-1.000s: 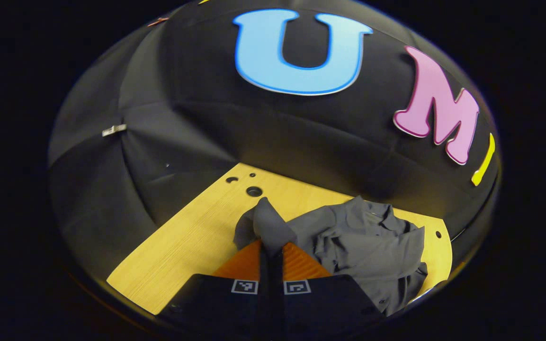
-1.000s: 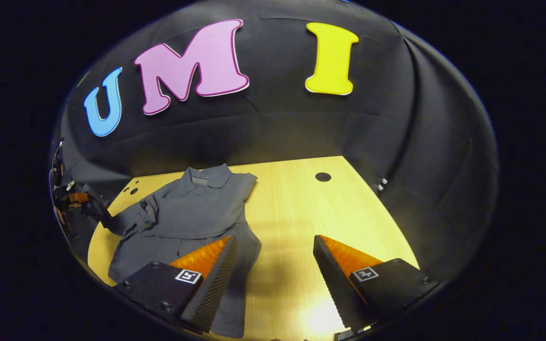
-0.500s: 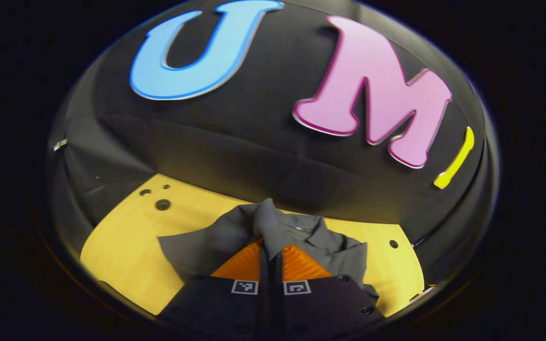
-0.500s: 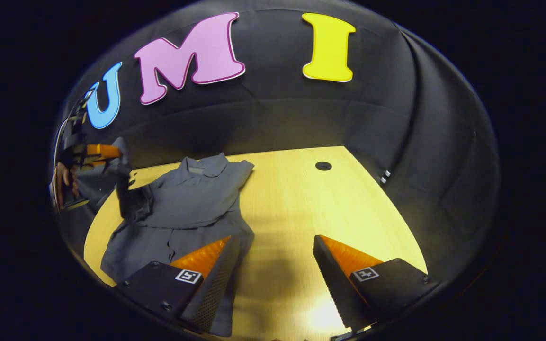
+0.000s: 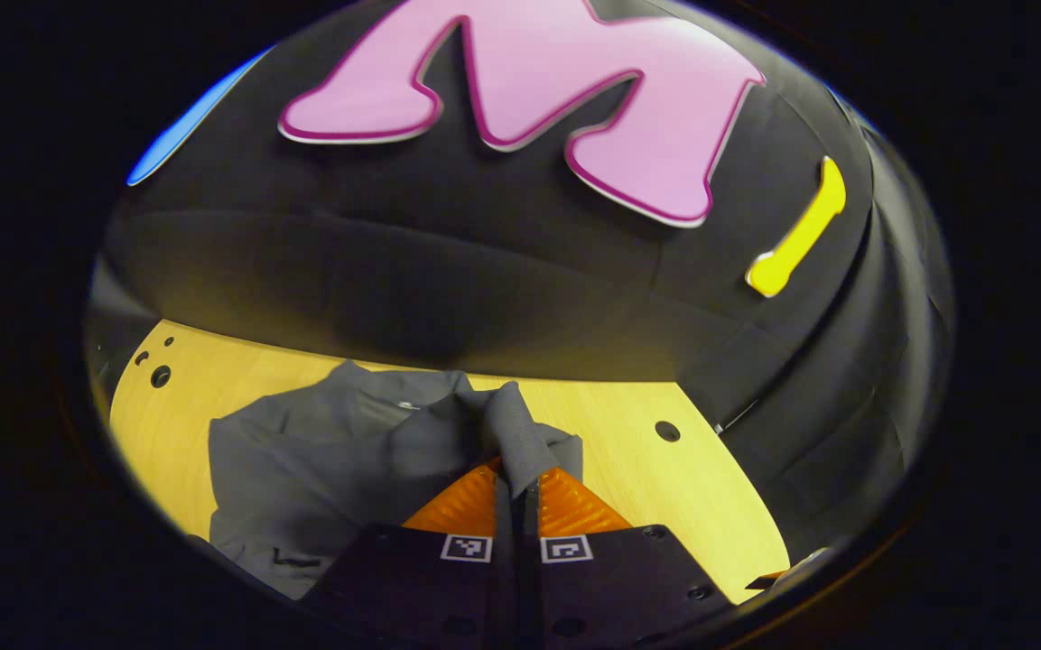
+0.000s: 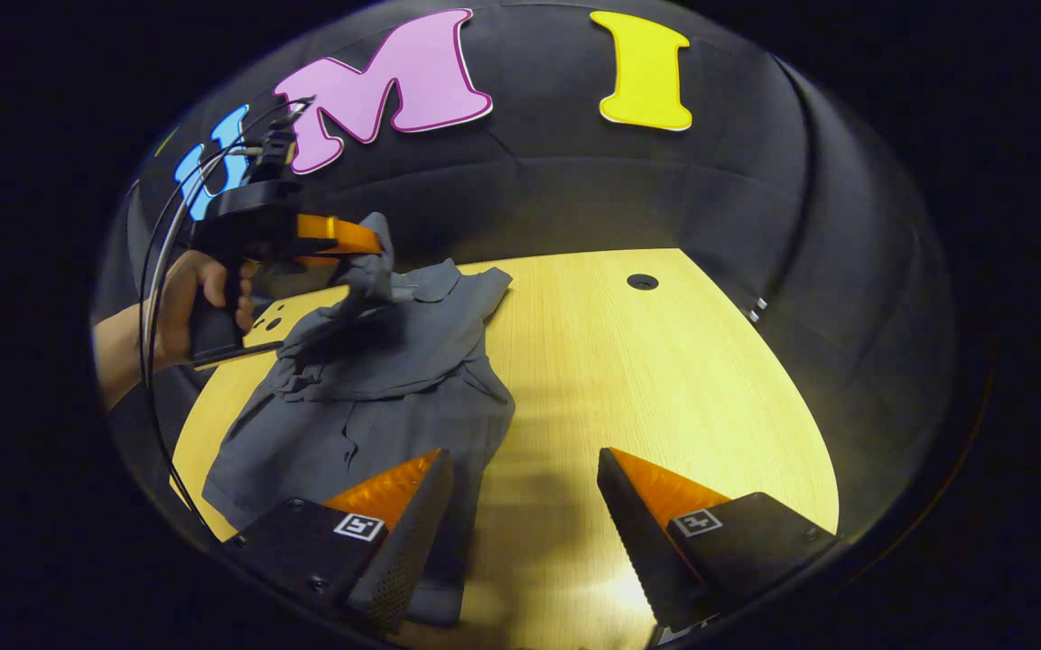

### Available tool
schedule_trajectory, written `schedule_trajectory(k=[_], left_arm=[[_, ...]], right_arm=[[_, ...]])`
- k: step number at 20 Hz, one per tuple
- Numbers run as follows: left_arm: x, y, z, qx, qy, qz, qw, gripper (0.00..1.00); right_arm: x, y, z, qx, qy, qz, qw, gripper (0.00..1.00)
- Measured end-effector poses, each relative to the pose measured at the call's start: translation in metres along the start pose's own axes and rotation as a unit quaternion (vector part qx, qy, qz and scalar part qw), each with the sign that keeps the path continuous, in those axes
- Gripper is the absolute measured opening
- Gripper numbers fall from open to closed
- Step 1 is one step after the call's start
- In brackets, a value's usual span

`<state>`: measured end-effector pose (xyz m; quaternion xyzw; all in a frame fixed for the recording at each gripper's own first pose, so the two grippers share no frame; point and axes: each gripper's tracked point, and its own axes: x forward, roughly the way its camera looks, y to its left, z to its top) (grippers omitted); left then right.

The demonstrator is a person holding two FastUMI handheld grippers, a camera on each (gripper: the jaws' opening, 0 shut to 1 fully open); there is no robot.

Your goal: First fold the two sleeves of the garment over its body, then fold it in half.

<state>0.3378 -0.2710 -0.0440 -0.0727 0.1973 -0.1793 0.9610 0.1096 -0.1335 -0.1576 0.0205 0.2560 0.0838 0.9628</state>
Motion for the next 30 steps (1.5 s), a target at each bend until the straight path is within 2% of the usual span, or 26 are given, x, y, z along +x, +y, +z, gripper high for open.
schedule_trajectory(k=[2, 5, 6, 8, 11, 12, 13, 16, 17, 18, 20, 21, 23, 25, 26, 27, 30], left_arm=[[0.009, -0.013, -0.013, -0.001, 0.020, -0.005, 1.000, 0.07], [0.024, -0.014, -0.031, 0.000, 0.039, 0.009, 0.999, 0.15], [0.023, -0.014, -0.034, -0.003, 0.044, 0.013, 0.999, 0.12], [0.021, -0.019, -0.040, -0.011, 0.049, 0.003, 0.999, 0.35], [-0.008, -0.014, -0.035, -0.005, 0.034, -0.004, 0.999, 0.72], [-0.021, -0.009, -0.034, 0.000, 0.031, -0.003, 1.000, 0.77], [-0.036, -0.001, -0.036, 0.004, 0.029, -0.001, 1.000, 0.92], [-0.091, 0.038, -0.046, 0.019, 0.024, 0.017, 0.999, 0.96], [-0.111, 0.055, -0.052, 0.028, 0.023, 0.028, 0.999, 0.92], [-0.133, 0.071, -0.060, 0.039, 0.024, 0.039, 0.998, 0.96], [-0.175, 0.101, -0.085, 0.057, 0.036, 0.049, 0.996, 0.96], [-0.196, 0.112, -0.099, 0.063, 0.043, 0.048, 0.996, 0.92], [-0.233, 0.141, -0.128, 0.070, 0.054, 0.063, 0.994, 0.97], [-0.266, 0.167, -0.163, 0.058, 0.074, 0.079, 0.992, 0.96], [-0.279, 0.178, -0.178, 0.050, 0.083, 0.087, 0.991, 0.92], [-0.291, 0.193, -0.194, 0.042, 0.092, 0.098, 0.990, 0.96], [-0.317, 0.229, -0.232, 0.029, 0.108, 0.123, 0.986, 0.96]], right_arm=[[-0.001, 0.002, -0.005, 0.000, 0.006, 0.002, 1.000, 0.99], [-0.007, 0.005, -0.012, 0.010, 0.010, 0.001, 1.000, 0.99], [-0.008, 0.007, -0.014, 0.014, 0.013, 0.001, 1.000, 0.99], [-0.011, 0.012, -0.019, 0.020, 0.017, 0.000, 1.000, 0.99], [-0.017, 0.019, -0.026, 0.023, 0.024, -0.003, 0.999, 0.99], [-0.020, 0.019, -0.028, 0.021, 0.025, -0.007, 0.999, 0.99], [-0.023, 0.021, -0.030, 0.021, 0.024, -0.011, 0.999, 0.99], [-0.033, 0.030, -0.036, 0.030, 0.028, -0.020, 0.999, 0.99], [-0.034, 0.036, -0.040, 0.037, 0.033, -0.020, 0.999, 0.99], [-0.035, 0.042, -0.046, 0.045, 0.041, -0.018, 0.998, 0.99], [-0.035, 0.062, -0.065, 0.056, 0.073, -0.006, 0.996, 0.99], [-0.036, 0.068, -0.072, 0.057, 0.082, -0.005, 0.995, 0.99], [-0.035, 0.077, -0.081, 0.062, 0.092, -0.008, 0.994, 0.99], [-0.033, 0.084, -0.089, 0.068, 0.103, -0.015, 0.992, 0.99], [-0.032, 0.088, -0.093, 0.074, 0.106, -0.017, 0.991, 0.99], [-0.031, 0.093, -0.095, 0.079, 0.109, -0.020, 0.991, 0.99], [-0.022, 0.114, -0.107, 0.088, 0.116, -0.033, 0.989, 0.99]])
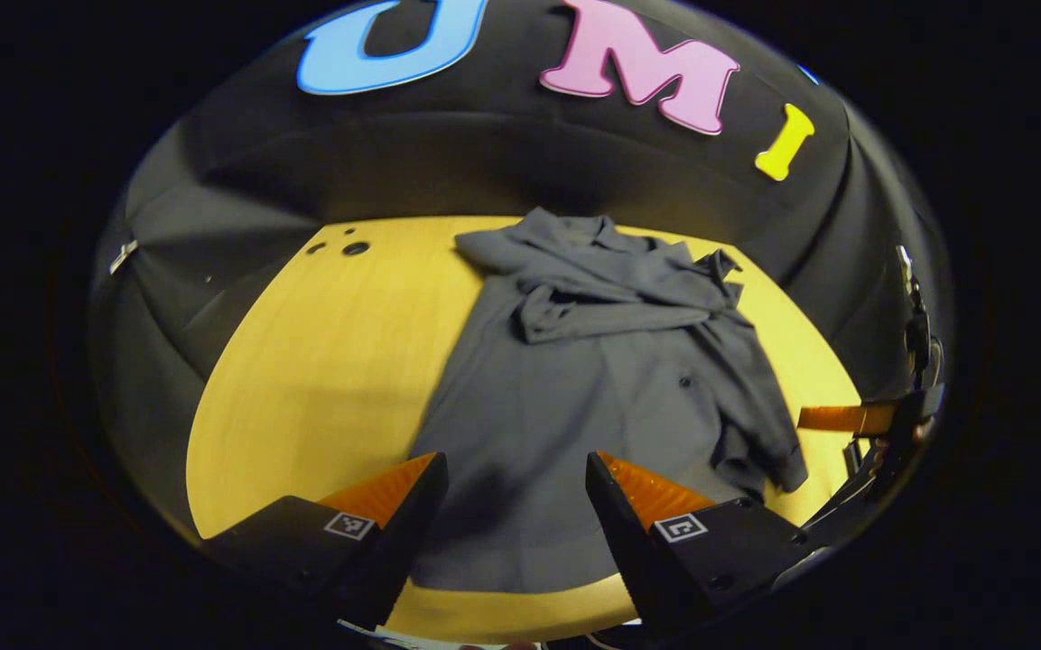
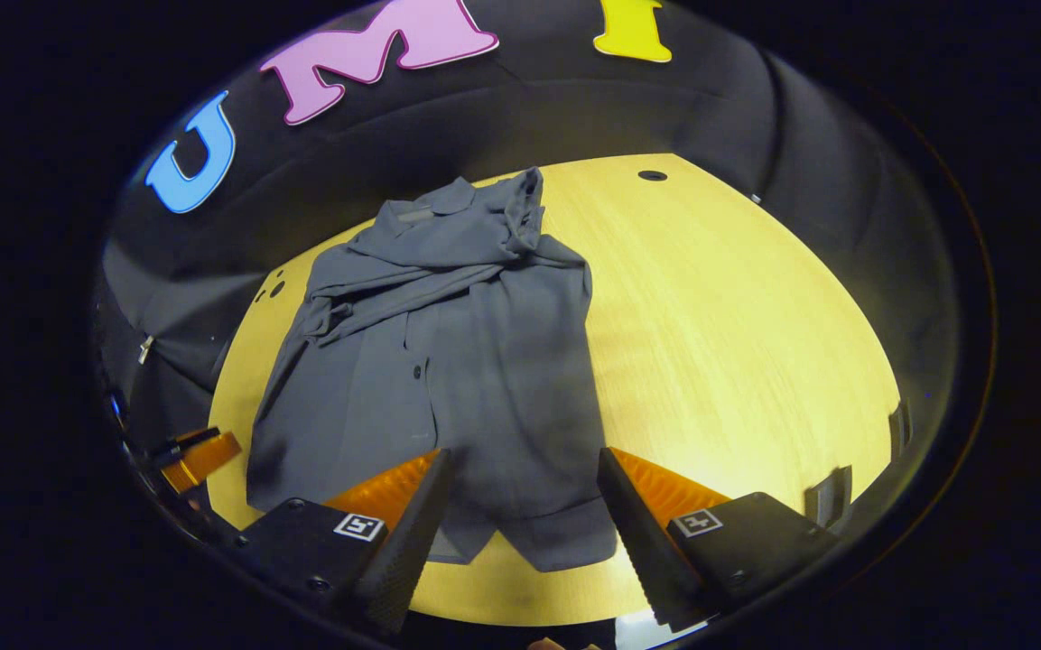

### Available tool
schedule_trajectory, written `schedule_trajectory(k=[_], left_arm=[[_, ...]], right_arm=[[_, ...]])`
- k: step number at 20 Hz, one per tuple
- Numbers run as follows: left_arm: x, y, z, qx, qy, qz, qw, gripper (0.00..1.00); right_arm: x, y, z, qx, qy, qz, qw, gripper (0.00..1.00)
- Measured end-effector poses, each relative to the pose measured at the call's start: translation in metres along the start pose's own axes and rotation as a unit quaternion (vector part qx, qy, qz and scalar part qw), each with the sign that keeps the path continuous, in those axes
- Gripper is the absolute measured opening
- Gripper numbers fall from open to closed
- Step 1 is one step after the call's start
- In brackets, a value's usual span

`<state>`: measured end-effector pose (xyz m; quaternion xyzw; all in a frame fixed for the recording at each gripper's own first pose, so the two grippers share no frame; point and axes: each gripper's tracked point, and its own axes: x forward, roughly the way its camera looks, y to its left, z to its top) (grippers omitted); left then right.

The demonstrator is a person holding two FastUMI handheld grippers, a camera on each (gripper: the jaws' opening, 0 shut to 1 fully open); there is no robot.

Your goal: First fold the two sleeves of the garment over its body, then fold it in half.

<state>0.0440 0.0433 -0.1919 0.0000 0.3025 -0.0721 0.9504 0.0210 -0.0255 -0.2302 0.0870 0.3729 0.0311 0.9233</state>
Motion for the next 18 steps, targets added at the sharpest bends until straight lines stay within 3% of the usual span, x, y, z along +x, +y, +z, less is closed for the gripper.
schedule_trajectory(k=[3, 9, 12, 13, 15, 16, 18], left_arm=[[0.000, 0.027, -0.036, -0.022, 0.020, 0.015, 0.999, 0.96], [0.011, 0.041, -0.061, -0.033, 0.039, 0.022, 0.998, 0.96], [0.014, 0.045, -0.069, -0.017, 0.042, 0.027, 0.999, 0.96], [0.016, 0.047, -0.073, -0.016, 0.046, 0.030, 0.998, 0.92], [0.017, 0.050, -0.081, -0.018, 0.051, 0.039, 0.998, 0.96], [0.019, 0.052, -0.077, -0.014, 0.043, 0.041, 0.998, 0.97], [0.019, 0.051, -0.078, -0.010, 0.049, 0.048, 0.998, 0.95]], right_arm=[[0.013, 0.008, -0.017, -0.021, 0.005, -0.039, 0.999, 0.99], [0.039, 0.014, -0.052, -0.084, 0.029, -0.095, 0.992, 0.99], [0.045, 0.020, -0.049, -0.059, 0.021, -0.095, 0.994, 0.99], [0.046, 0.019, -0.048, -0.048, 0.023, -0.098, 0.994, 0.99], [0.050, 0.020, -0.044, -0.048, 0.026, -0.097, 0.994, 0.99], [0.048, 0.026, -0.045, -0.055, 0.024, -0.093, 0.994, 0.96], [0.050, 0.032, -0.044, -0.069, 0.024, -0.085, 0.994, 0.80]])
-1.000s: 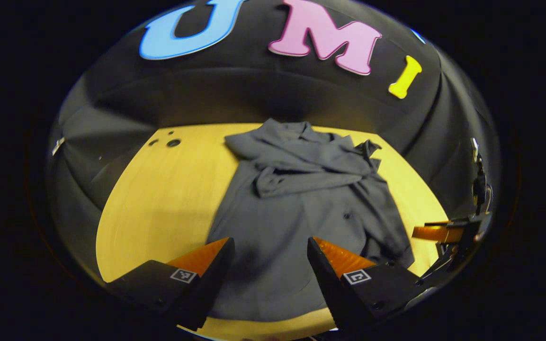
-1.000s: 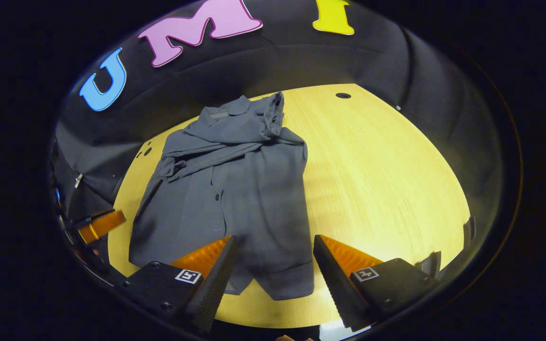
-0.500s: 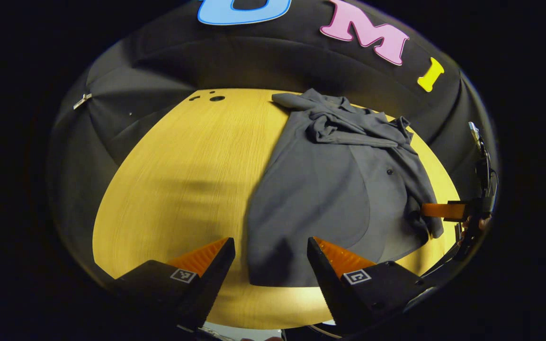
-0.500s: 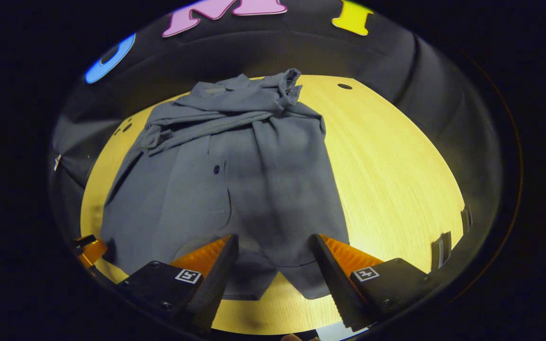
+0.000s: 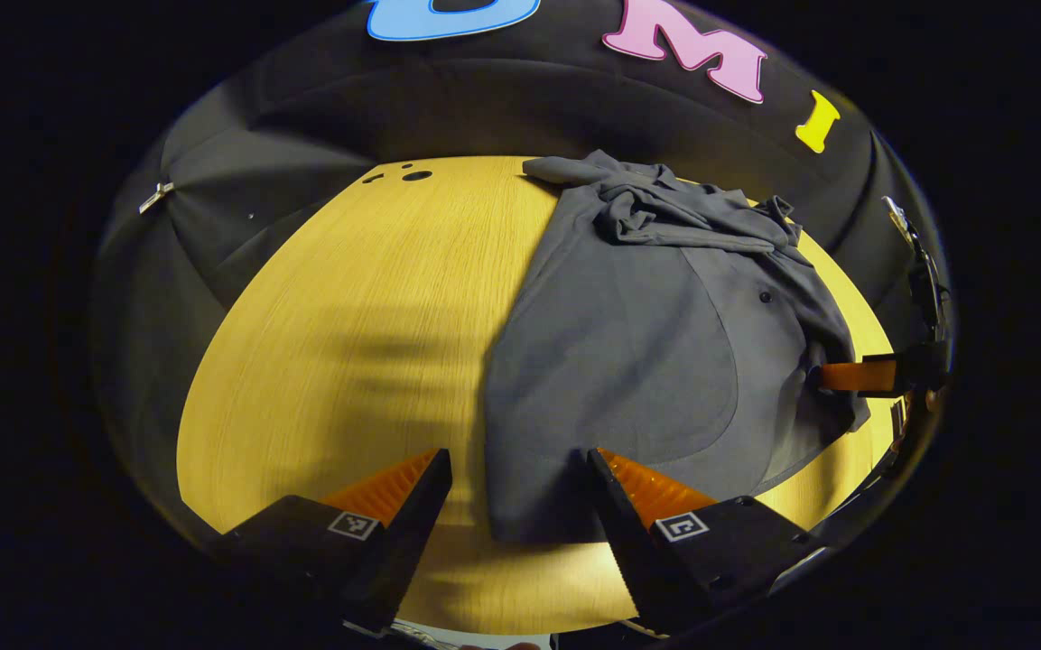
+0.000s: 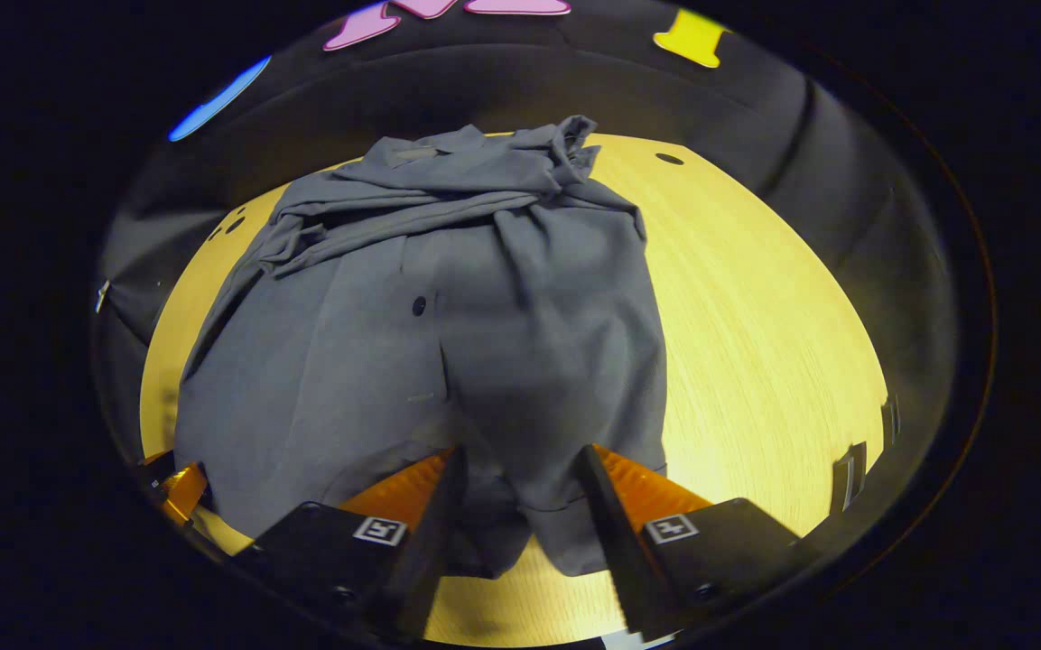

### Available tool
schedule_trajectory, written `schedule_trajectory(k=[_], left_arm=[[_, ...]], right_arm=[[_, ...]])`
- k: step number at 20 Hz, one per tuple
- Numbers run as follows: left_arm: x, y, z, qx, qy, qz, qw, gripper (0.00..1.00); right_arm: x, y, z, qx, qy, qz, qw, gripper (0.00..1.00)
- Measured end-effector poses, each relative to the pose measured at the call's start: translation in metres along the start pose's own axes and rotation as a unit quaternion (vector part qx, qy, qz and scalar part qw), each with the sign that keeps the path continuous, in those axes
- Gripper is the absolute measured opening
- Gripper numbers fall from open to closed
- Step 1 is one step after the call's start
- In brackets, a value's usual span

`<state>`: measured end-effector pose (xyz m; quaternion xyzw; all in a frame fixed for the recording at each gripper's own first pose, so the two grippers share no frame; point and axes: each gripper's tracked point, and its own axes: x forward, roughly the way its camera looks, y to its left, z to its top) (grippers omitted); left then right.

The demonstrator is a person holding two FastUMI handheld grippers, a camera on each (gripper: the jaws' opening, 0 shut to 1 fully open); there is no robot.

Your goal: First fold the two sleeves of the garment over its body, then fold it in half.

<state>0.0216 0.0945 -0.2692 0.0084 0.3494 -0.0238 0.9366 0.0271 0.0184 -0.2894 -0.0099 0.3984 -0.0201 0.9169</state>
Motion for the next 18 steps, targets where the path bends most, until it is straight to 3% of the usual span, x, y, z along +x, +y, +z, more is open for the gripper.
schedule_trajectory(k=[1, 3, 5, 6, 7, 11, 14, 18], left_arm=[[0.002, -0.001, -0.002, 0.008, 0.003, 0.007, 1.000, 0.96], [0.001, -0.010, -0.002, 0.024, 0.009, -0.003, 1.000, 0.95], [0.004, -0.023, -0.002, 0.040, 0.013, -0.011, 0.999, 0.80], [0.003, -0.028, -0.001, 0.045, 0.012, -0.013, 0.999, 0.60], [0.003, -0.031, -0.002, 0.046, 0.012, -0.014, 0.999, 0.49], [0.004, -0.049, 0.006, 0.023, 0.006, -0.029, 0.999, 0.10], [0.000, -0.066, 0.016, -0.022, 0.011, -0.061, 0.998, 0.06], [-0.021, -0.076, 0.043, -0.074, -0.013, -0.084, 0.994, 0.09]], right_arm=[[0.001, 0.004, 0.000, -0.003, -0.002, 0.003, 1.000, 0.72], [0.003, 0.009, 0.003, -0.008, -0.007, 0.008, 1.000, 0.40], [0.005, 0.009, 0.003, -0.016, -0.003, 0.011, 1.000, 0.20], [0.006, 0.009, 0.004, -0.019, -0.005, 0.015, 1.000, 0.20], [0.010, 0.010, 0.003, -0.019, 0.003, 0.019, 1.000, 0.08], [0.007, 0.008, 0.006, -0.020, 0.009, 0.040, 0.999, 0.05], [-0.001, 0.004, 0.015, -0.016, -0.009, 0.055, 0.998, 0.05], [-0.021, -0.001, 0.029, 0.006, -0.030, 0.083, 0.996, 0.05]])
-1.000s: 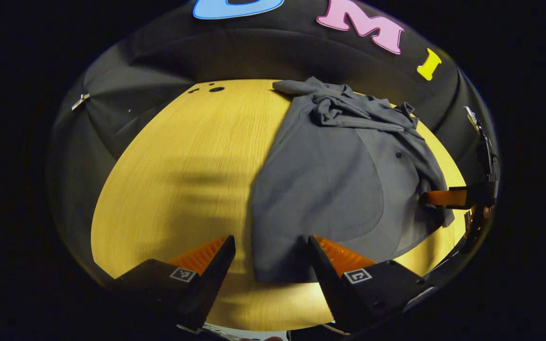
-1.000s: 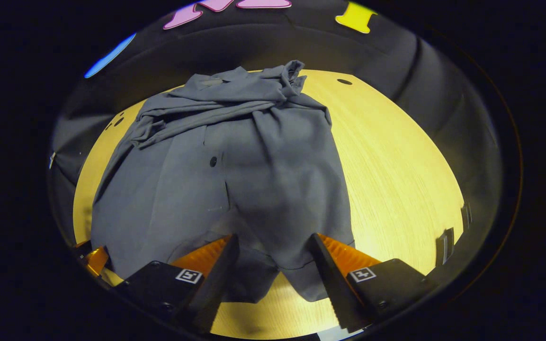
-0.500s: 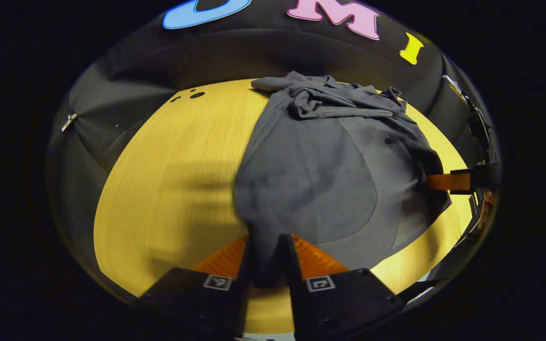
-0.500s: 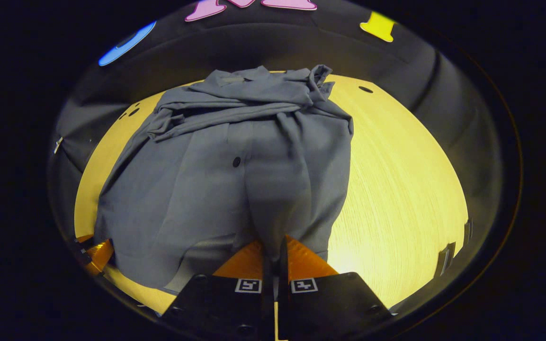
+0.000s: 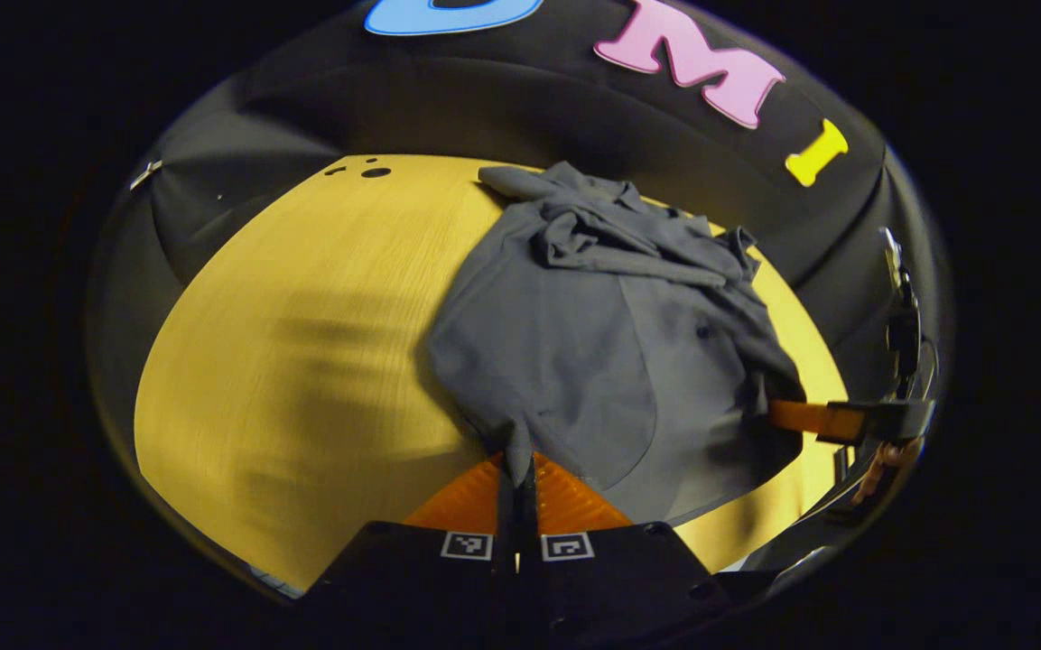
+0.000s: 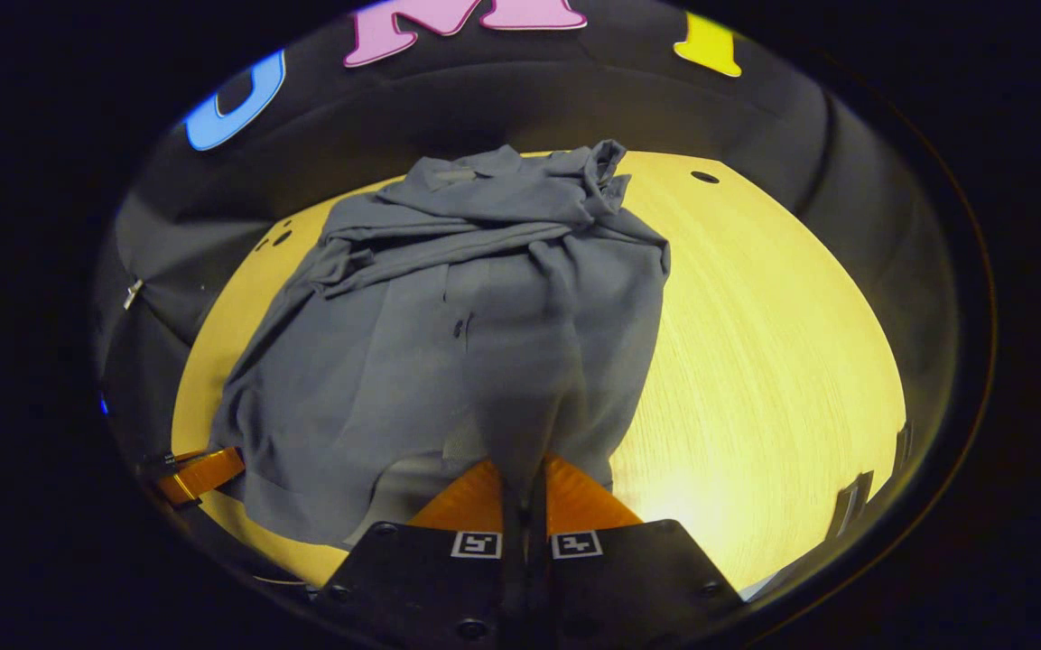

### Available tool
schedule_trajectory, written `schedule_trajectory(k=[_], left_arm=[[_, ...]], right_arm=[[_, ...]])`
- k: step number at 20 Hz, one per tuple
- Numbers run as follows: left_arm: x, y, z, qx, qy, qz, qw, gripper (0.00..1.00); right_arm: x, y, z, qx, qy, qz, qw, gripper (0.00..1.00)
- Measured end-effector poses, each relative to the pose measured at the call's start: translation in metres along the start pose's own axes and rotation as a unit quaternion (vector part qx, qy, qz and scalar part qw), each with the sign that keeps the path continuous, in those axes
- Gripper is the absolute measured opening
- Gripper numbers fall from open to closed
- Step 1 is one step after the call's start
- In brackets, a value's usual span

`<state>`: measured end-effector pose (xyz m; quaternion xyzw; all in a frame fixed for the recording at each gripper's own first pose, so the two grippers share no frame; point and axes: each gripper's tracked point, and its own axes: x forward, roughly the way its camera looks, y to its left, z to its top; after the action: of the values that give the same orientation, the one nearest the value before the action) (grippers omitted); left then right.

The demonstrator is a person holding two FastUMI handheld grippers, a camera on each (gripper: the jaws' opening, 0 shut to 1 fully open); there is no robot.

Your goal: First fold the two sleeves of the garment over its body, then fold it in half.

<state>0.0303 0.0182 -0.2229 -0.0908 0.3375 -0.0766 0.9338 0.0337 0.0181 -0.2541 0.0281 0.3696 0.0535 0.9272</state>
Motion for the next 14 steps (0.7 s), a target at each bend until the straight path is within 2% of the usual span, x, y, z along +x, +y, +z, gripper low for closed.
schedule_trajectory(k=[1, 2, 9, 14], left_arm=[[-0.005, -0.005, 0.006, -0.006, -0.006, -0.005, 1.000, 0.05], [-0.009, -0.009, 0.012, -0.008, -0.011, -0.008, 1.000, 0.05], [-0.026, -0.041, 0.054, -0.022, -0.037, -0.026, 0.999, 0.06], [-0.021, -0.059, 0.115, -0.030, -0.076, -0.034, 0.996, 0.06]], right_arm=[[-0.003, -0.001, 0.005, 0.002, -0.007, 0.006, 1.000, 0.00], [-0.007, -0.001, 0.010, 0.002, -0.011, 0.012, 1.000, 0.05], [-0.024, 0.005, 0.056, 0.007, -0.035, 0.049, 0.998, 0.05], [-0.020, 0.009, 0.107, 0.022, -0.057, 0.071, 0.996, 0.05]])
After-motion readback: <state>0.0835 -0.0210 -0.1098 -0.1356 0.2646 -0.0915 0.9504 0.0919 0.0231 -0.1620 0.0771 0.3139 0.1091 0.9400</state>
